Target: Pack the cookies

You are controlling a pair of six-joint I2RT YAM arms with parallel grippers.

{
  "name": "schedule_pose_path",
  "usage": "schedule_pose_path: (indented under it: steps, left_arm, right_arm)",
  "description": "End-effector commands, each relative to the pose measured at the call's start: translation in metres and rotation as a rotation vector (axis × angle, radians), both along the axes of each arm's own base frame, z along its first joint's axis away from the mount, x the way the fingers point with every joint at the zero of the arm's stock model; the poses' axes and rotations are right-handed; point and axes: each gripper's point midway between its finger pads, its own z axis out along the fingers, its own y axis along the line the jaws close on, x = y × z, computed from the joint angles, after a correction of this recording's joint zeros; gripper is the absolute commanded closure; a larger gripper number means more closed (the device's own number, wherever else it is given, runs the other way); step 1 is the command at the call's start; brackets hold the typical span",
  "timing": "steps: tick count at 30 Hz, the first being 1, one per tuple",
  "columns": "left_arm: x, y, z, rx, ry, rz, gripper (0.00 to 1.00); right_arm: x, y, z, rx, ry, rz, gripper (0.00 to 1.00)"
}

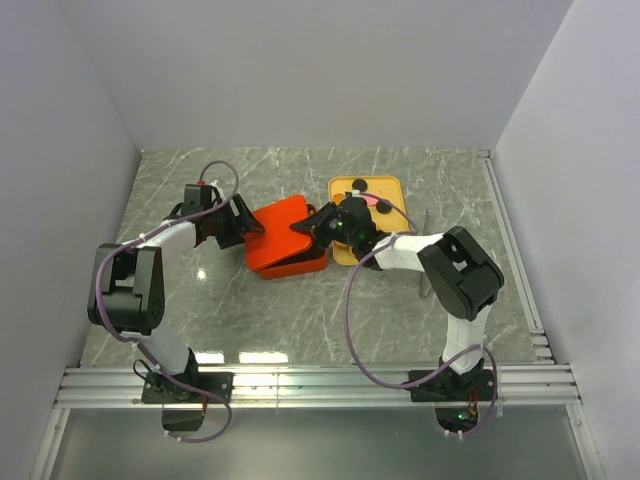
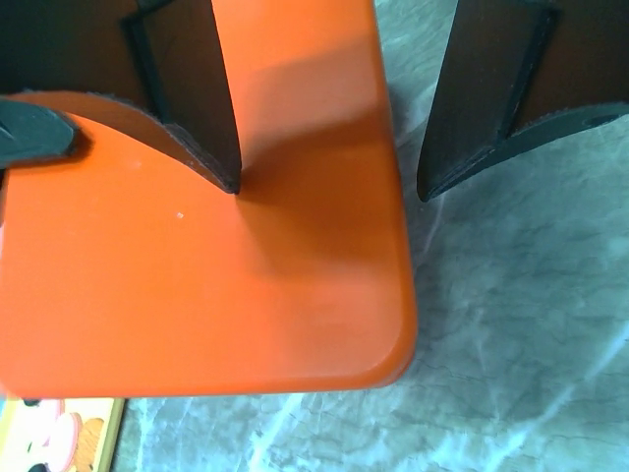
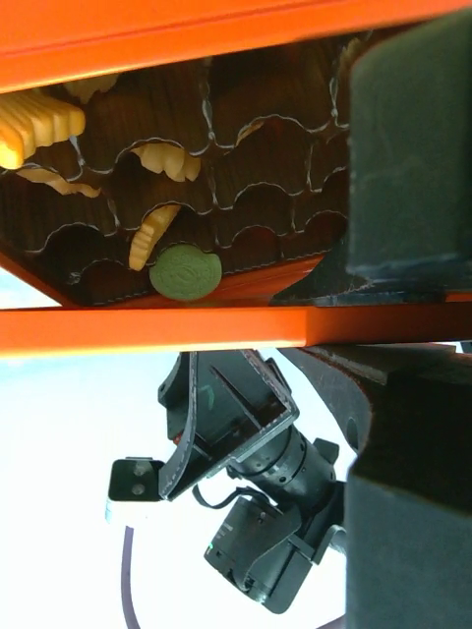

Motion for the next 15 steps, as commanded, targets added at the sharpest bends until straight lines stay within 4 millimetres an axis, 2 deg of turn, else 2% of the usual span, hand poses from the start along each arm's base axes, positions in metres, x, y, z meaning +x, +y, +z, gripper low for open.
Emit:
schedule_pose_path:
  steps: [1, 3, 4, 7, 15]
  left_arm:
    - [-0.007, -0.007, -0.006, -0.019, 0.018, -0.027, 0.22]
    - [-0.008, -0.007, -0.007, -0.019, 0.018, -0.029, 0.23]
    - [-0.008, -0.007, -0.006, -0.019, 0.015, -0.029, 0.23]
    - [-0.009, -0.009, -0.005, -0.023, 0.014, -0.034, 0.24]
    - [-0.006, -0.026, -0.001, -0.021, 0.002, -0.057, 0.25]
  right_arm:
    - [-0.001, -0.012, 0.02, -0.029, -0.043, -0.02, 0.7]
    - [-0.001, -0.018, 0.018, -0.063, -0.034, -0.032, 0.6]
    - [0.0, -0.02, 0.016, -0.082, -0.038, -0.033, 0.49]
    - [0.001, -0.028, 0.014, -0.138, -0.038, -0.04, 0.39]
    - [-0.001, -0.054, -0.001, -0.291, 0.017, -0.069, 0.35]
